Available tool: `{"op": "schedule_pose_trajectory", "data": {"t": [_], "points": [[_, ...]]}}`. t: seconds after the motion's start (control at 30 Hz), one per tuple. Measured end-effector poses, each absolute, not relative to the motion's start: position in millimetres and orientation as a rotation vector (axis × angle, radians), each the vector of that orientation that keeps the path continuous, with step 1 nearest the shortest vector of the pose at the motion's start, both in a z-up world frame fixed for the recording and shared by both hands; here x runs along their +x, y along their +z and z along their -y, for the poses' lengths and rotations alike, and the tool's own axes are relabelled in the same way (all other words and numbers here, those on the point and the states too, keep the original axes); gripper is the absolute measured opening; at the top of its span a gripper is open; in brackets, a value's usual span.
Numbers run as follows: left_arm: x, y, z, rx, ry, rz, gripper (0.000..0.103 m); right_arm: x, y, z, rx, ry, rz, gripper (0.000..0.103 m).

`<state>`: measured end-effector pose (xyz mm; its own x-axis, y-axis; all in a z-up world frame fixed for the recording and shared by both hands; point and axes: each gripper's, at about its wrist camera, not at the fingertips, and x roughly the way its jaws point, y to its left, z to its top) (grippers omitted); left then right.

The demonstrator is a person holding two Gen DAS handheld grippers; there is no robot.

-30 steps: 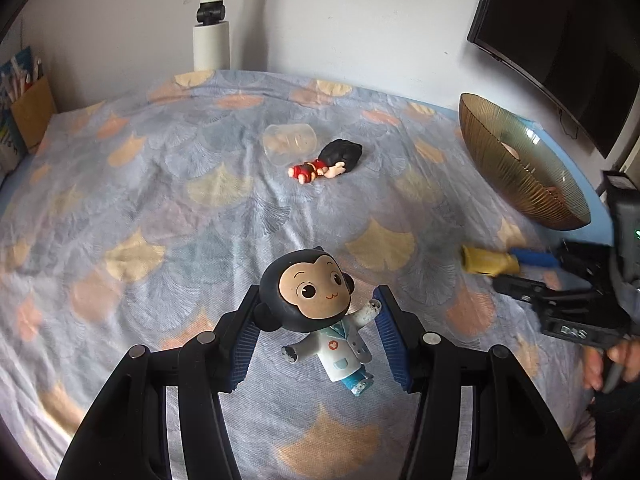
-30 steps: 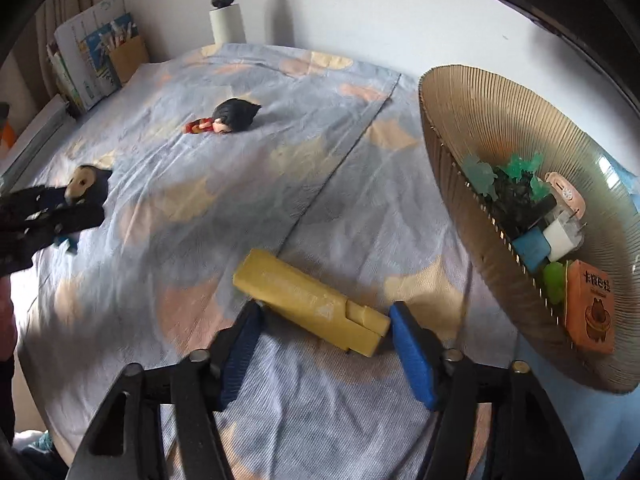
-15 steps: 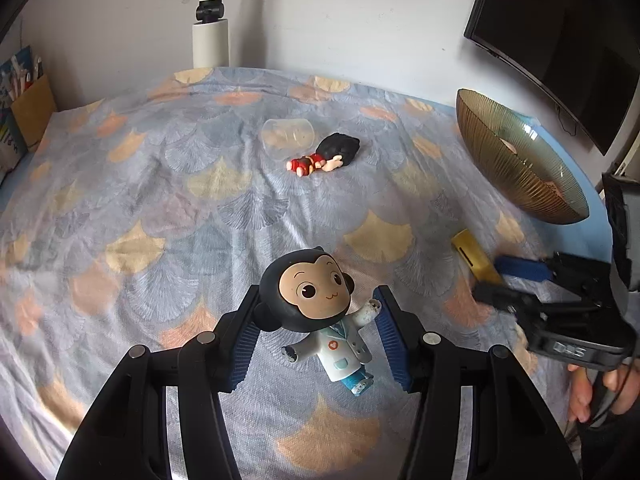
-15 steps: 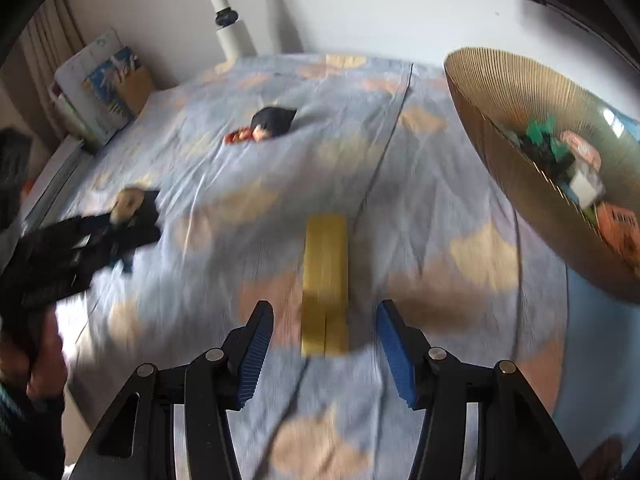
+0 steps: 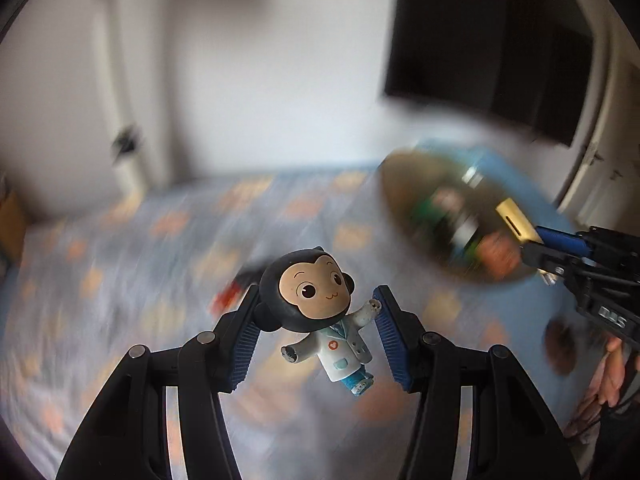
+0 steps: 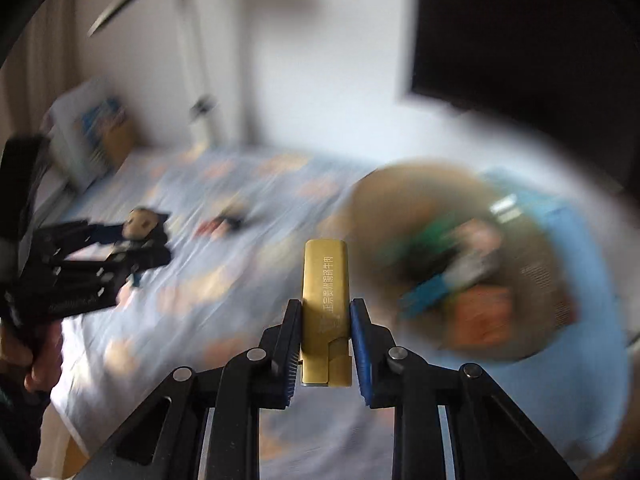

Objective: Organize rigid objects
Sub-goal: 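Carry the doll and lighter over the gold bowl and open both grippers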

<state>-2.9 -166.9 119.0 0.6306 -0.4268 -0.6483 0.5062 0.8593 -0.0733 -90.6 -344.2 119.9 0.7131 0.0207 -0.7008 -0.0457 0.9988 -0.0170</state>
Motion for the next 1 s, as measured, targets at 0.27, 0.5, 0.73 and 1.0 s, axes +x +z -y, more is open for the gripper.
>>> {"op": "schedule_pose_trajectory", "data": {"t": [0.27,0.5,0.73,1.0], "points": [[36,119,271,0.115,-0.686,-0.734,0.053,-54,145,429,0.025,-0.171,-0.786,0.023],[43,114,271,0.089,-0.684,-0.72,0.066,-31,122,442,0.021,-0.204,-0.823,0.027],[20,176,164,0.004,-0.557,-0.567,0.075,-54,151,426,0.091,-0.146,-0.765,0.039],[-22,174,47,0.004,-0.328,-0.516,0.091,-79,181,311,-0.04,0.052,-0.642,0.071]]}}
